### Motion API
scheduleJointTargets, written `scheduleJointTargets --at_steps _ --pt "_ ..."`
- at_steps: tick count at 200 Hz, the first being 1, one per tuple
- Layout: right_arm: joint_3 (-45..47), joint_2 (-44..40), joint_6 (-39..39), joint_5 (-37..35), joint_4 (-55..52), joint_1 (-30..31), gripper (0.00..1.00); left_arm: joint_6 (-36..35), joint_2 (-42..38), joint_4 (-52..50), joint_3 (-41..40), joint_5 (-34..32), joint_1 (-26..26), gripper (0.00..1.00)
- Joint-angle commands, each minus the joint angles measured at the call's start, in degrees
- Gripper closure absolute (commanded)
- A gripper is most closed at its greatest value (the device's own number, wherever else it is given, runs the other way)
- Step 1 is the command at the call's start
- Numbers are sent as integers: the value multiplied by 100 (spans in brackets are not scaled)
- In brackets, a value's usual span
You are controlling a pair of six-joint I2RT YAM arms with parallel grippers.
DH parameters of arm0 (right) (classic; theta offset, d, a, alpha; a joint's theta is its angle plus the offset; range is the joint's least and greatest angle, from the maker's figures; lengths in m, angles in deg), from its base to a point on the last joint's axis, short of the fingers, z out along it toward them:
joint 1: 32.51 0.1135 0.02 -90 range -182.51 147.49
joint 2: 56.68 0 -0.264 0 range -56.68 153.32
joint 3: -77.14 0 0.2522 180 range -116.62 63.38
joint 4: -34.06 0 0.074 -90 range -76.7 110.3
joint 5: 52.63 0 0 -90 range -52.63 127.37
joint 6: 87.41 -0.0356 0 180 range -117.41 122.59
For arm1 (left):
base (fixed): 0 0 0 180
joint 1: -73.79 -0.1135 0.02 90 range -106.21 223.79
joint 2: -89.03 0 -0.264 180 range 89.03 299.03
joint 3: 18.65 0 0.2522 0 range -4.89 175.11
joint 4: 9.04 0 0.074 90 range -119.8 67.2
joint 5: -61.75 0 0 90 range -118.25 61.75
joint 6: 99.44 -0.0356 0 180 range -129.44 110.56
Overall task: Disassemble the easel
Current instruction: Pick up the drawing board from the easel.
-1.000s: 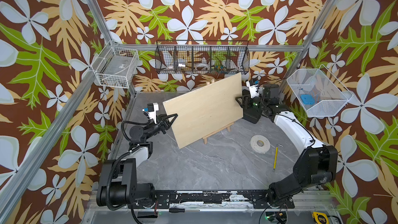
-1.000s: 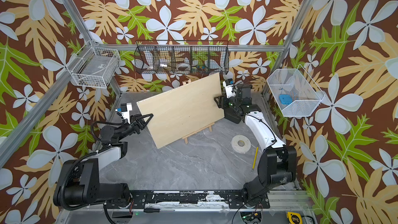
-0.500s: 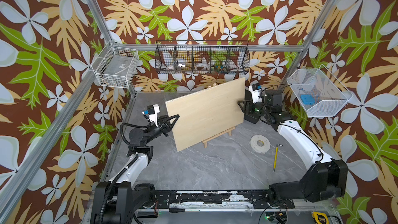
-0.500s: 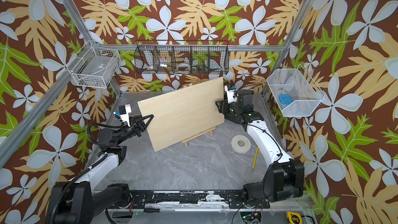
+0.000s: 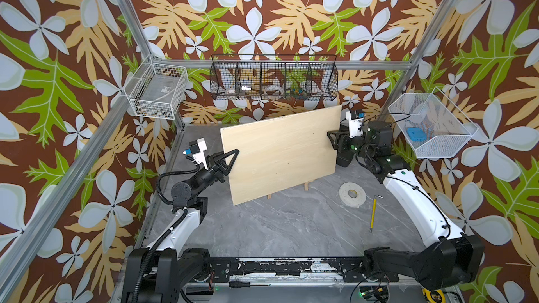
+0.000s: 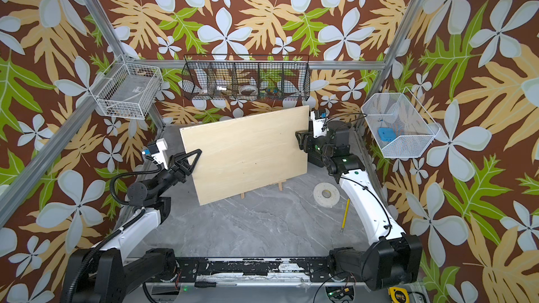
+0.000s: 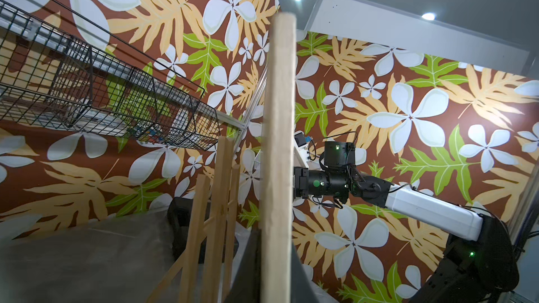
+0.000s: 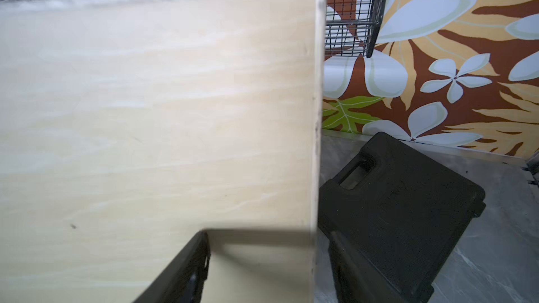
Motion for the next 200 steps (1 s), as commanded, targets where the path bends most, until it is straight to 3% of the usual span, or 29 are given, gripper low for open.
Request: scheduleJointTargets --at_steps 1,52,107,148,200 --pt "14 -106 -193 -127 25 12 33 660 -42 1402 74 -917 41 100" --pt "19 -783 -819 -332 -352 7 32 921 -292 1065 193 -1745 315 100" --pt "615 -1806 -2679 -54 110 44 32 1034 -820 -454 742 -2840 903 100" --pt "817 -2141 -3583 39 390 347 27 1782 -1023 -1276 1084 -3453 978 100" --pt "1229 -2126 -4451 30 1517 978 20 2748 -952 -1510 1346 -3614 1117 100"
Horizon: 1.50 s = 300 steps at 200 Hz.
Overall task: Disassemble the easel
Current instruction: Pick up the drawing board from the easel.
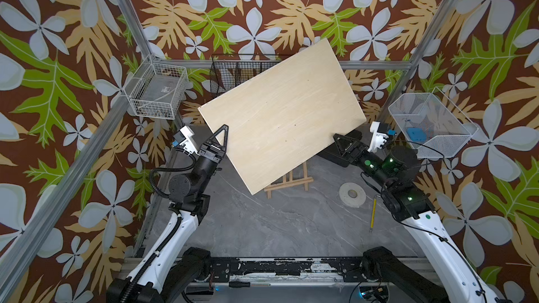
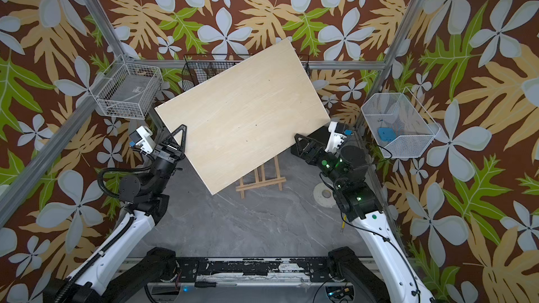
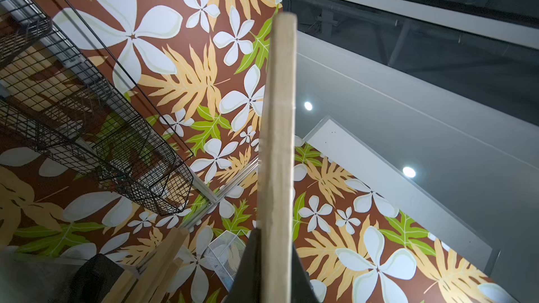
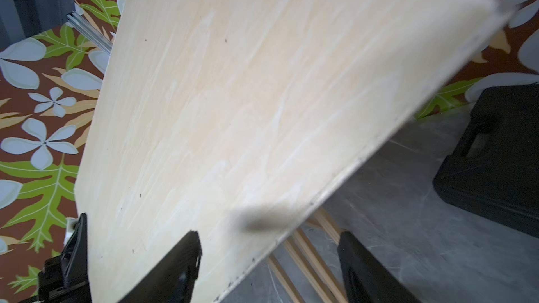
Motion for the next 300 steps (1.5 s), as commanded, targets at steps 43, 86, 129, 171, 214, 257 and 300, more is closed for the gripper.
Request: scheduleJointTargets --at_steps 43,86,129,171,214,257,300 --pt "288 303 -1122 -182 2026 803 20 1581 -153 531 94 -837 215 100" --pt "352 603 -939 -1271 3208 2013 32 1632 -633 -191 -124 -1645 631 100" --pt "363 1066 -1115 -1906 3883 2637 52 1607 -1242 -1095 -333 -2213 698 100" --pt "338 1061 -1135 -2304 3963 2705 63 1600 -1775 -1793 -550 -2561 699 100" --pt "185 1181 -1170 -2369 3791 2828 75 1536 -2056 -2148 -603 -2731 698 100" --pt "-115 1307 -1136 -2282 3498 2897 100 948 -2304 -2752 -511 -2527 703 100" --pt "-520 1410 -1005 -2070 3339 2903 100 143 -2698 -3499 -538 -2246 706 69"
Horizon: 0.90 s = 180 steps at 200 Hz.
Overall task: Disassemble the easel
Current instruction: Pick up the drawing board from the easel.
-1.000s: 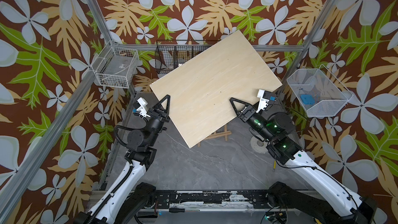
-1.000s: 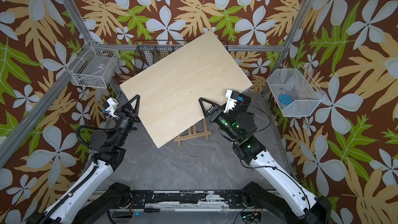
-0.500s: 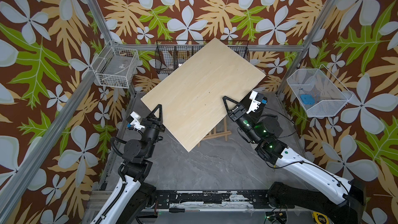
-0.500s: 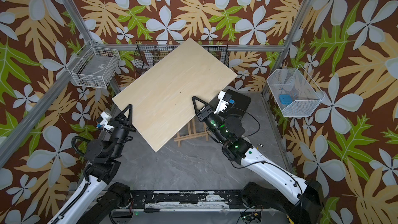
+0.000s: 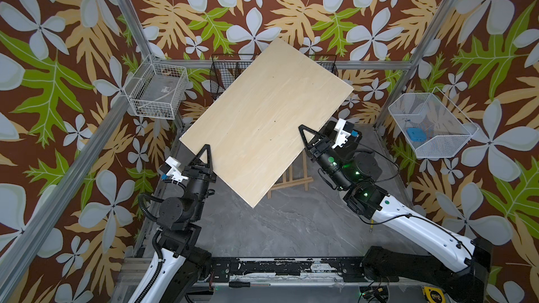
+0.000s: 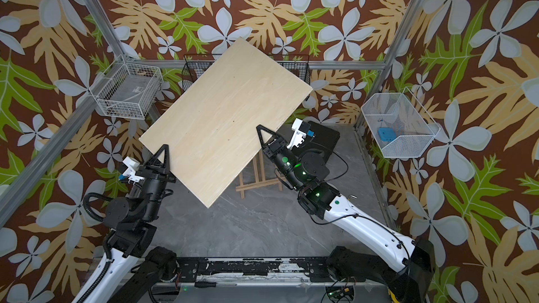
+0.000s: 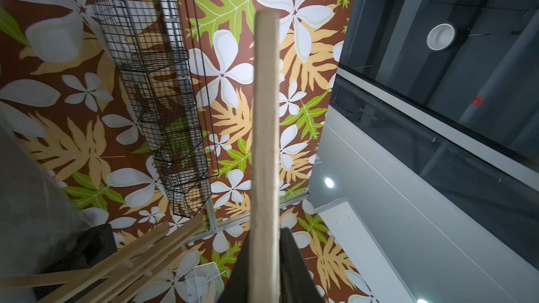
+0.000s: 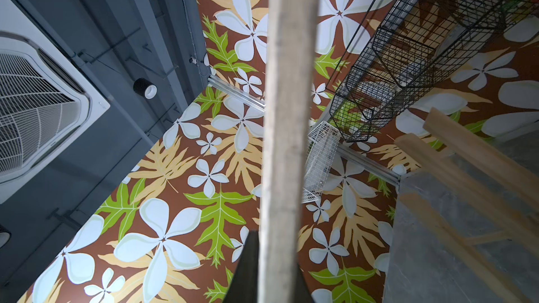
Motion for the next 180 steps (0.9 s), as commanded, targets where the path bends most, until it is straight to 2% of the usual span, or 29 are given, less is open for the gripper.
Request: scheduleJointTargets --at_steps 1,54,98,180 --pt "-221 35 890 144 159 -7 100 -682 -230 -120 -4 142 2 68" --pt "-845 282 1011 543 324 6 100 -1448 -646 -456 -265 467 -2 43" --pt "-1414 581 1158 700 310 6 100 -2346 -928 -1242 -138 431 0 24" --pt "-2395 1125 1216 782 -277 4 100 -3598 -1316 -2900 255 235 -2 11"
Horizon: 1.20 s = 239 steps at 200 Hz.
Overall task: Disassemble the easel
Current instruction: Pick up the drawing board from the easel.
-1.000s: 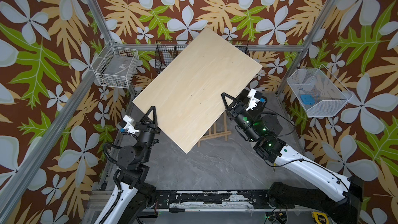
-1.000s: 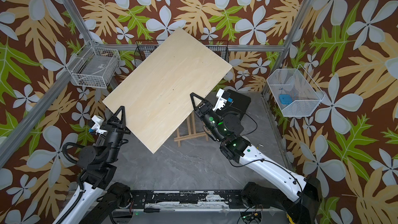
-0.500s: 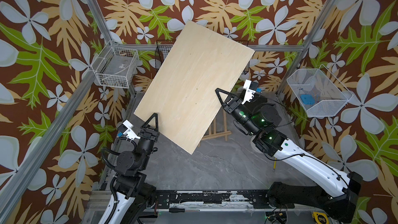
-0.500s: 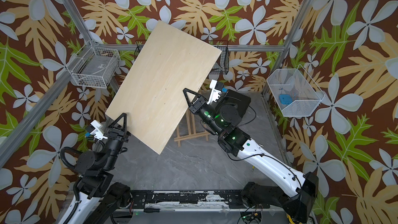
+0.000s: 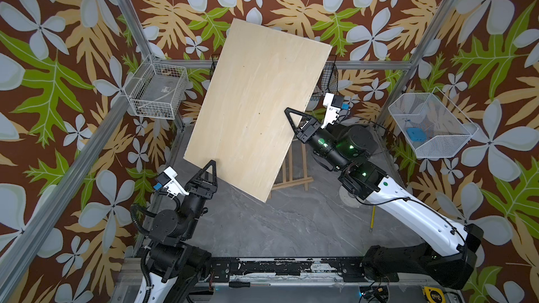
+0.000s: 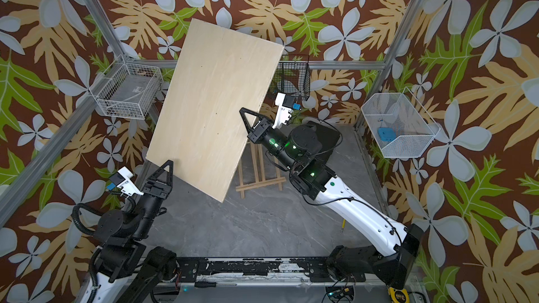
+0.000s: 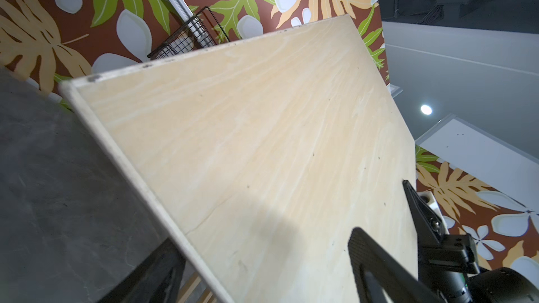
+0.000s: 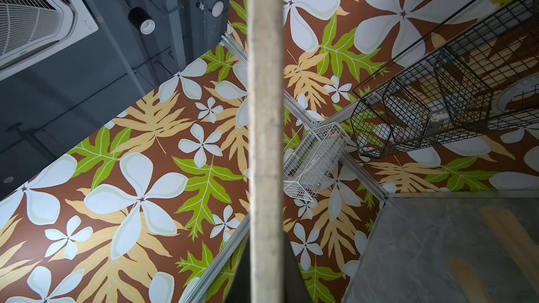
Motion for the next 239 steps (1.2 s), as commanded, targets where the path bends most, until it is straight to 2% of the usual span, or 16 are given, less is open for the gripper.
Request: scheduleJointTargets --at_steps 1,29,62,104,135,199,239 --pt "-296 107 -93 54 930 4 100 -666 -73 -632 202 -100 -2 11" --pt "-671 363 -184 314 634 10 100 -1160 -205 -1327 549 -356 -2 11" --pt "-847 492 -201 300 411 5 100 -1618 -286 -2063 935 -494 -2 11" --pt "-1128 638 -214 360 373 10 100 -1428 -513 -2738 1049 -668 -1 10" --pt "-1363 779 -231 461 61 101 100 -1488 -601 -2854 1261 -944 -1 11" --pt "-1340 817 243 -714 -1015 829 100 -2409 566 -3502 2879 -834 2 22" --pt "-929 906 32 -1142 -987 1046 100 -2525 894 -3662 3071 -421 -2 30"
